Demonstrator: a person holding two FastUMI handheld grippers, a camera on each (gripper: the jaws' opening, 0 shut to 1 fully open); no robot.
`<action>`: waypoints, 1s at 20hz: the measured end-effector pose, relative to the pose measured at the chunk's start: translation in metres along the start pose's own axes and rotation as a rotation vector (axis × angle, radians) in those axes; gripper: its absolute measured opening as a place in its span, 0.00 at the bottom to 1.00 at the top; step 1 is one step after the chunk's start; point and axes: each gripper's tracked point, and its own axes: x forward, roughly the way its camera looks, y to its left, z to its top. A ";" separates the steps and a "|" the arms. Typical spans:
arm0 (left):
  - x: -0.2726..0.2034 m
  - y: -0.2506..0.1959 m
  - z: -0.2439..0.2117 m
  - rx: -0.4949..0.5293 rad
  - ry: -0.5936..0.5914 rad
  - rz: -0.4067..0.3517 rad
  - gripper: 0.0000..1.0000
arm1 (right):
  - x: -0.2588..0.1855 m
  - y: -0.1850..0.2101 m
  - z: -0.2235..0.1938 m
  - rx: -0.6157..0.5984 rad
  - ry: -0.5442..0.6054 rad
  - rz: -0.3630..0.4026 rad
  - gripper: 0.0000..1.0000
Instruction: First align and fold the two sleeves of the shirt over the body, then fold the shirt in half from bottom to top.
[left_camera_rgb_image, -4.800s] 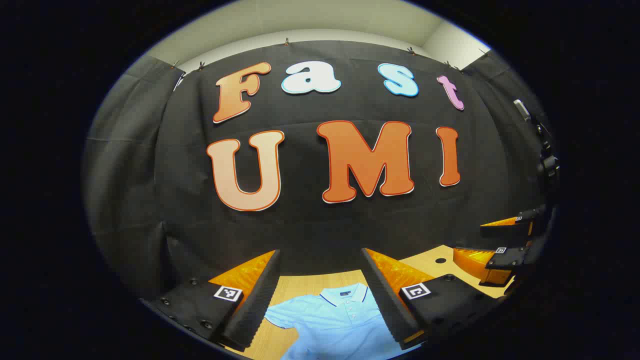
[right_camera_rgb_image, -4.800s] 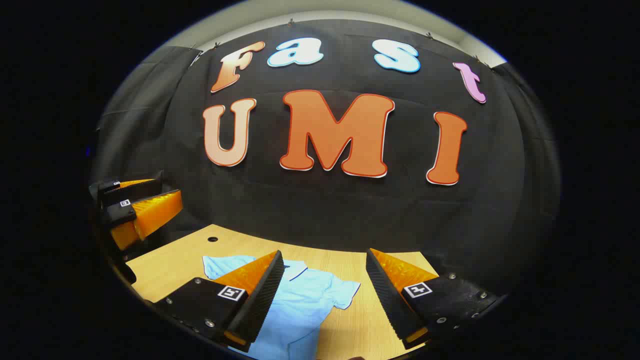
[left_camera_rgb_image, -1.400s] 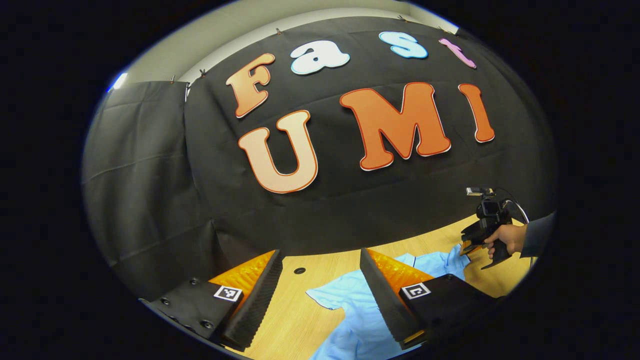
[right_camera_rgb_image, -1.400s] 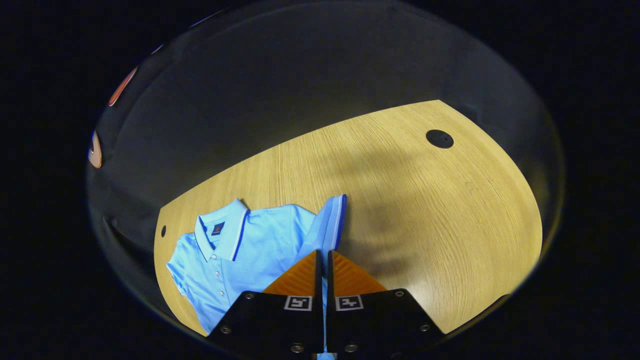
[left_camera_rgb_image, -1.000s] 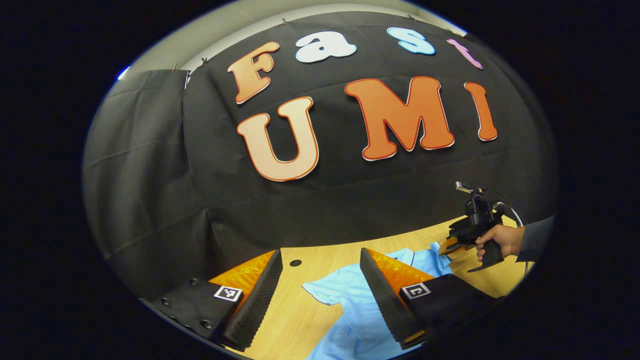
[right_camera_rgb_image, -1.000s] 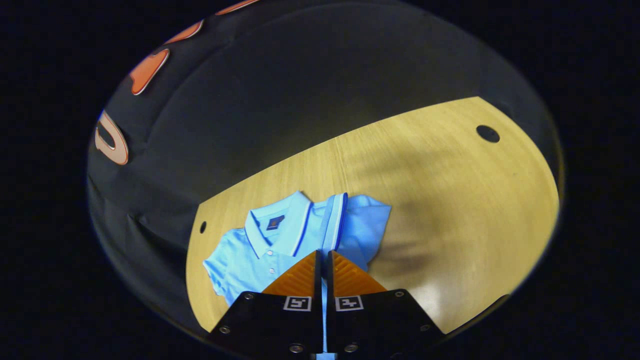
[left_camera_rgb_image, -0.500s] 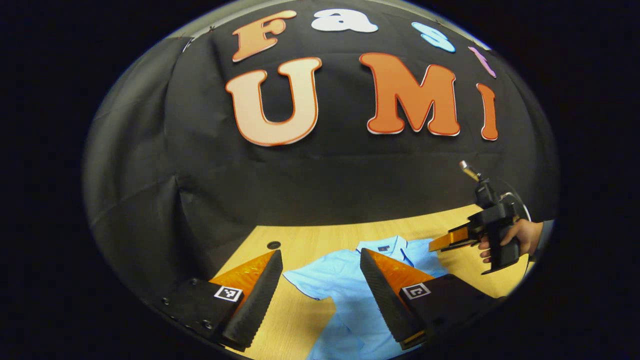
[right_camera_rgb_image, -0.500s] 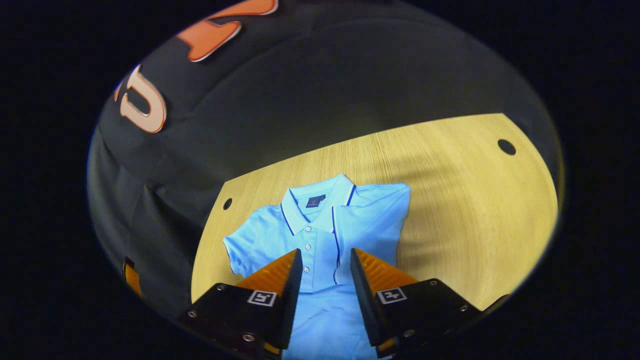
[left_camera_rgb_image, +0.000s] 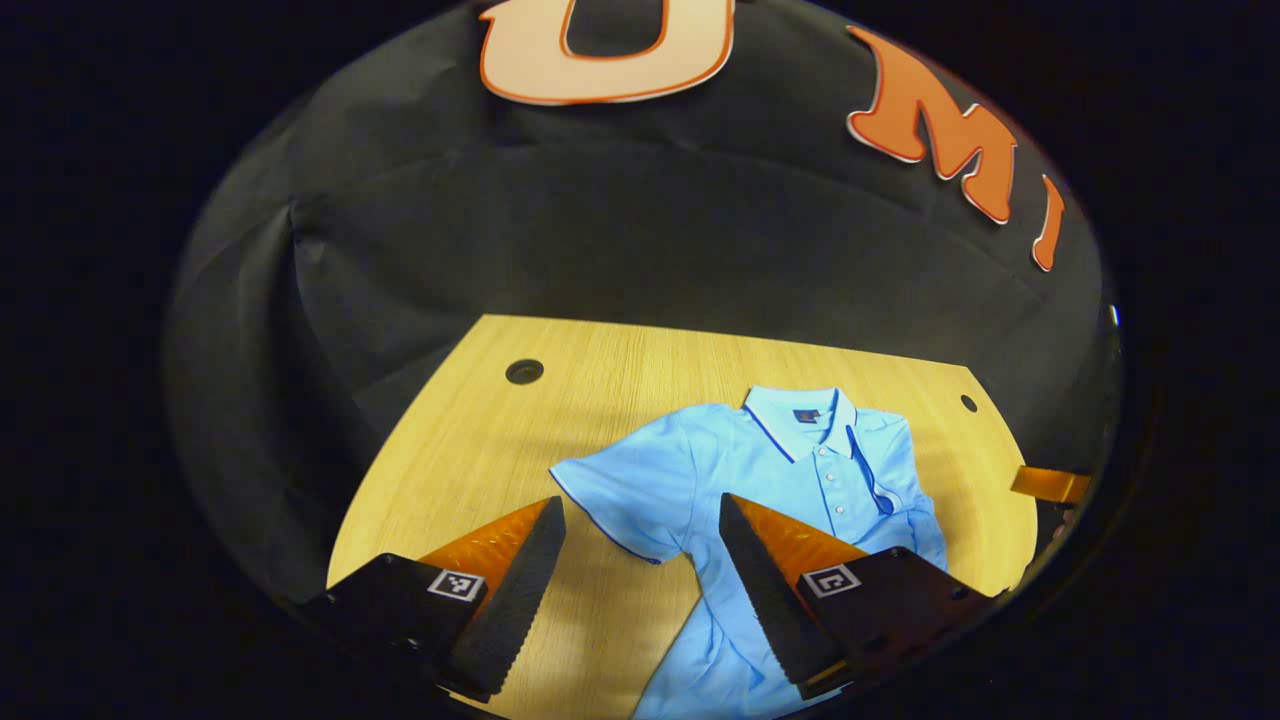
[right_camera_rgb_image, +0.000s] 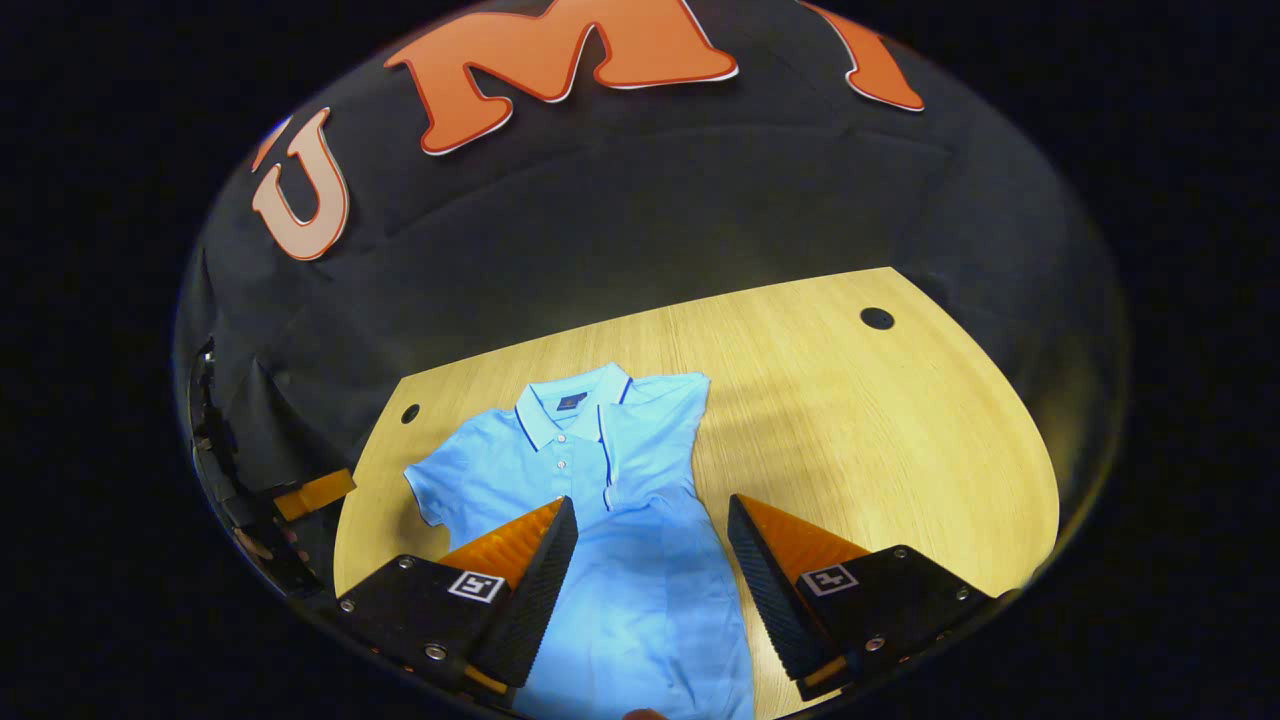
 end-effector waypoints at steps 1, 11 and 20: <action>0.020 0.010 -0.004 -0.031 0.049 -0.006 0.98 | -0.011 -0.005 -0.005 0.001 -0.011 -0.025 0.92; 0.106 0.037 -0.049 -0.148 0.328 0.038 0.97 | -0.077 -0.024 -0.059 0.031 -0.025 -0.174 0.92; 0.135 0.028 -0.057 -0.057 0.401 0.147 0.77 | -0.086 -0.023 -0.082 -0.008 0.000 -0.175 0.93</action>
